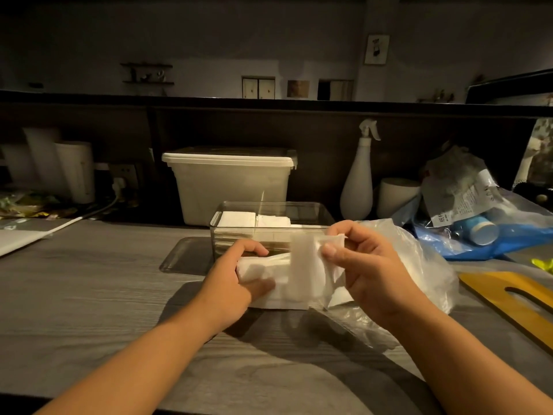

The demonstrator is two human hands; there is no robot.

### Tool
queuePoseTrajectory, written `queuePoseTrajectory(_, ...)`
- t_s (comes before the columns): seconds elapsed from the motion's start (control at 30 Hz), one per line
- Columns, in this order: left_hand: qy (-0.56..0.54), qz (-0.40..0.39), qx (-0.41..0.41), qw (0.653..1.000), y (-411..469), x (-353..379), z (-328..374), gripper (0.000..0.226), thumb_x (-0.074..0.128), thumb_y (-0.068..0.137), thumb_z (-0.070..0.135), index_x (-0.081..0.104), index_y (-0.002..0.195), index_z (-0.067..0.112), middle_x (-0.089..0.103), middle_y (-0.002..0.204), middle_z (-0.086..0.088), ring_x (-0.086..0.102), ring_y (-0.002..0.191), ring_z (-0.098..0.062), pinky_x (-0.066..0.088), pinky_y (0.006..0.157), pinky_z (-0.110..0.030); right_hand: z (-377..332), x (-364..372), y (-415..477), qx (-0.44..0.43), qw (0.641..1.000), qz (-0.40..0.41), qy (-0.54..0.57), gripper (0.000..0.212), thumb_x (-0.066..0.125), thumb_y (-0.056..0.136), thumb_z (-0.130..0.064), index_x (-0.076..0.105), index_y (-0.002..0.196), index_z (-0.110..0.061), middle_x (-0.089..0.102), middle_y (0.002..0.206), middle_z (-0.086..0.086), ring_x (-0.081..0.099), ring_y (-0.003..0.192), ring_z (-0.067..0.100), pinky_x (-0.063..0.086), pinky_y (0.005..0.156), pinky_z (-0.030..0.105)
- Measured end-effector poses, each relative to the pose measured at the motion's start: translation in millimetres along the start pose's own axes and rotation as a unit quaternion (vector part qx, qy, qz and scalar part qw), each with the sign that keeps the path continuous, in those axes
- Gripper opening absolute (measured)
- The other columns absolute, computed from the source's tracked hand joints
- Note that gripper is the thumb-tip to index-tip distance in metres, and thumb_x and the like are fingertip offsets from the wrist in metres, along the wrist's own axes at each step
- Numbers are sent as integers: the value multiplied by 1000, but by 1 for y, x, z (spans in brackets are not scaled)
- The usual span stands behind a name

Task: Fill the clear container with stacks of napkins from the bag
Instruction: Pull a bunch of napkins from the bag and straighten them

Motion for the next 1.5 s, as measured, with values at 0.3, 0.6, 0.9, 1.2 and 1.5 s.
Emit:
queuePoseTrajectory(0.3, -20, -14, -5, 1000, 1, -1, -1, 41, 68, 89, 1, 60, 109, 37, 62, 112, -2, 64, 96, -22, 58, 67, -27, 27, 1, -1, 70, 968, 76, -231, 4, 76, 85, -25, 72, 86, -26, 71, 91, -8, 67, 93, 13, 58, 71, 22)
queuePoseTrajectory(0.6, -129, -61, -64, 988, -3, 0, 1, 22, 44, 102, 31, 64, 111, 26, 62, 118, -16, 61, 94, -23, 46, 73, -33, 37, 6, 1, 56, 955, 141, -253, 14, 77, 84, -32, 72, 94, -24, 70, 94, -6, 65, 92, 14, 59, 61, 24)
queuePoseTrajectory(0.9, -51, -66, -26, 996, -4, 1, -1, 52, 73, 83, -2, 57, 116, 35, 64, 114, -11, 68, 93, -24, 56, 69, -26, 43, 11, -1, 37, 958, 134, -249, 12, 81, 80, -31, 73, 86, -25, 73, 81, -5, 69, 80, 10, 60, 73, 31)
queuePoseTrajectory(1.2, -31, -11, -11, 999, -2, -7, -1, 56, 74, 76, -9, 58, 110, 33, 64, 109, -12, 67, 91, -29, 58, 72, -40, 41, 4, -1, 43, 943, 98, -317, 21, 76, 84, -12, 66, 95, -27, 70, 89, -8, 67, 85, 10, 61, 79, 31)
queuePoseTrajectory(1.5, -3, -17, 7, 1000, -5, -4, 4, 62, 80, 72, -6, 55, 114, 32, 59, 111, -5, 64, 96, -24, 58, 69, -27, 27, 19, -3, -14, 903, 16, -428, 25, 69, 92, -33, 56, 110, -44, 59, 109, -20, 59, 94, 0, 54, 82, 16)
Point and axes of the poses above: each hand's wrist, its own y-axis towards the middle knuckle, its own x-axis out of the palm, z = x × y, the point moved 5 cm from there along y, towards the middle knuckle
